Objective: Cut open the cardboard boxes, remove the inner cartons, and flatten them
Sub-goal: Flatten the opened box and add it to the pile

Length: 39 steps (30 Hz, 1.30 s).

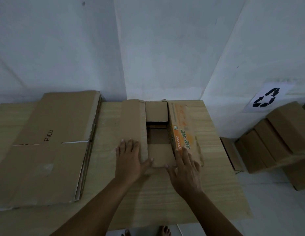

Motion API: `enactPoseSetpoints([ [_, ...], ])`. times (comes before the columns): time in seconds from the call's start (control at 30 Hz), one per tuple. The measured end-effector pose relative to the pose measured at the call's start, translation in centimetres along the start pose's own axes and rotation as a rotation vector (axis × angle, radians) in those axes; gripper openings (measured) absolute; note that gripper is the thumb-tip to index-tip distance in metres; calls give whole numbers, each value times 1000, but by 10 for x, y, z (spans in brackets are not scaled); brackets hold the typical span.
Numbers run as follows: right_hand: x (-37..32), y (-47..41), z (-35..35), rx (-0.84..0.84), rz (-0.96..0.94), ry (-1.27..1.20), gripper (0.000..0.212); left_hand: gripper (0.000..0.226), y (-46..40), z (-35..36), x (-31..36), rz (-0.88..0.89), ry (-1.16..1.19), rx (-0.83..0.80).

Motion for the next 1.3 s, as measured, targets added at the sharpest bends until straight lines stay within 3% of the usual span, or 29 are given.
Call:
enactPoseSetpoints([
  [0.1, -8, -6, -2, 23, -56, 85, 64, 73, 5, -27, 3, 86, 270, 184],
  [0.2, -15, -11, 0, 4, -79, 125, 57, 40, 20, -75, 3, 214, 491, 491],
  [0.3, -19, -14, 1, -12, -80, 136, 58, 30, 32, -111, -28, 203, 457, 765],
  [0.37, -20, -16, 0, -27, -82, 125, 61, 30, 37, -120, -60, 125, 323, 830],
  [0.43, -22, -20, -1, -56, -81, 133, 64, 28, 33, -110, -87, -40, 41, 692],
  [0.53, -27, -27, 0, -186, -66, 140, 64, 43, 22, -64, -115, -309, -174, 189],
  [0.6, -34, -30, -3, -271, -63, 147, 61, 60, 19, -31, -113, -300, 36, -2],
  [0.67, -42, -35, -11, -302, -71, 176, 57, 56, 20, -11, -102, -325, 423, -104],
  [0.73, -50, -41, -18, -332, -98, 207, 56, 54, 22, -6, -98, -331, 555, -96],
  [0.9, -77, -76, -19, -440, -183, 6, 77, 53, 17, -12, -112, -298, 445, 14],
  [1.1, -84, -103, -8, -494, -177, 117, 68, 52, 18, -14, -110, -271, 398, 61],
  [1.2, -84, -106, -26, -384, -135, 57, 60, 50, 19, -13, -112, -290, 398, 81],
  [1.3, -86, -101, -71, -107, -106, -77, 52, 49, 20, -15, -110, -280, 386, 92],
])
Point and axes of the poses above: each hand's wrist, its own y-axis away from the middle knuckle, its own z-axis out of the palm, x = y × z, the point moved 7 cm from there along -y, towards the middle knuckle, and after that the axes turned 3 degrees about y, right-handed, at the moved point
